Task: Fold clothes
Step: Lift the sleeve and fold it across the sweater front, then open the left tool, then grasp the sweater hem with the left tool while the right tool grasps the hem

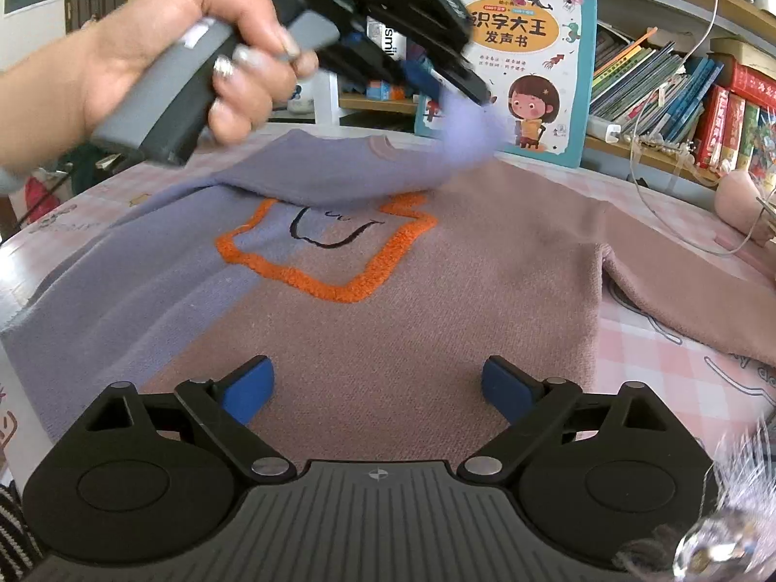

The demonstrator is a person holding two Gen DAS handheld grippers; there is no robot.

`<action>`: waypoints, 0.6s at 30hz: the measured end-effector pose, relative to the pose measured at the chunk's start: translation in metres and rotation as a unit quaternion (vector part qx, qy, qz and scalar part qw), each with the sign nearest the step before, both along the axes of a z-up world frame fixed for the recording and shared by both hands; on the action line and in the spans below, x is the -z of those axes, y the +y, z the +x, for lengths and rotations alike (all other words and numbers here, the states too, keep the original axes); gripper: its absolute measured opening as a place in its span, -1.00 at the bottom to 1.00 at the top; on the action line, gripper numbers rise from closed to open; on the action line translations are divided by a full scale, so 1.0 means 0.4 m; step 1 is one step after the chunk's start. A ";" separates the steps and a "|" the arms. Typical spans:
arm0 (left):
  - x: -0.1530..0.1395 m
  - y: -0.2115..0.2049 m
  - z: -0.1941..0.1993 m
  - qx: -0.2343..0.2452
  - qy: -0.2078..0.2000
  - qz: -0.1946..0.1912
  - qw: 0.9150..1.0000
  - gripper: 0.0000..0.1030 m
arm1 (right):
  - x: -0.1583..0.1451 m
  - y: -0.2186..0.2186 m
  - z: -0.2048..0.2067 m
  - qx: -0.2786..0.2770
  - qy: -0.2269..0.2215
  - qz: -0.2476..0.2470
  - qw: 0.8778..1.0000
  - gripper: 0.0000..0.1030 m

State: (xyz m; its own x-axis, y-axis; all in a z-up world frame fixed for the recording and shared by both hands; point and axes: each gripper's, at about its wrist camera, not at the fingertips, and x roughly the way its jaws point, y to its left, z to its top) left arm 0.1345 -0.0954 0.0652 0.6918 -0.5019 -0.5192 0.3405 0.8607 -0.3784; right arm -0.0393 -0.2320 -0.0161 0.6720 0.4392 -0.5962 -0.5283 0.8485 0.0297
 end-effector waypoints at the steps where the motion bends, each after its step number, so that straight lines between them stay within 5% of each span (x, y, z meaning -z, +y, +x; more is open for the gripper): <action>1: -0.010 0.002 -0.018 0.006 -0.011 0.000 1.000 0.01 | 0.000 0.001 0.000 0.000 0.000 -0.001 1.000 0.81; 5: -0.052 0.040 -0.106 0.023 -0.056 0.000 0.998 0.29 | 0.001 0.004 -0.002 0.000 -0.001 -0.003 1.000 0.81; 12: -0.004 0.192 -0.287 -0.036 -0.077 0.105 0.991 0.36 | 0.002 0.005 -0.003 0.001 -0.002 -0.004 1.000 0.81; 18: 0.086 0.368 -0.441 -0.120 -0.045 0.152 0.980 0.42 | -0.003 0.001 -0.009 0.004 -0.008 0.002 1.000 0.81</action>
State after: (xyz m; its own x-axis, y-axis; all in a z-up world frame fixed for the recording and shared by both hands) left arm -0.0417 0.0519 0.0309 0.8214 -0.1506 -0.5501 0.1341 0.9885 -0.0704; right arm -0.0427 -0.2316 -0.0147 0.6847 0.4369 -0.5833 -0.5225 0.8523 0.0250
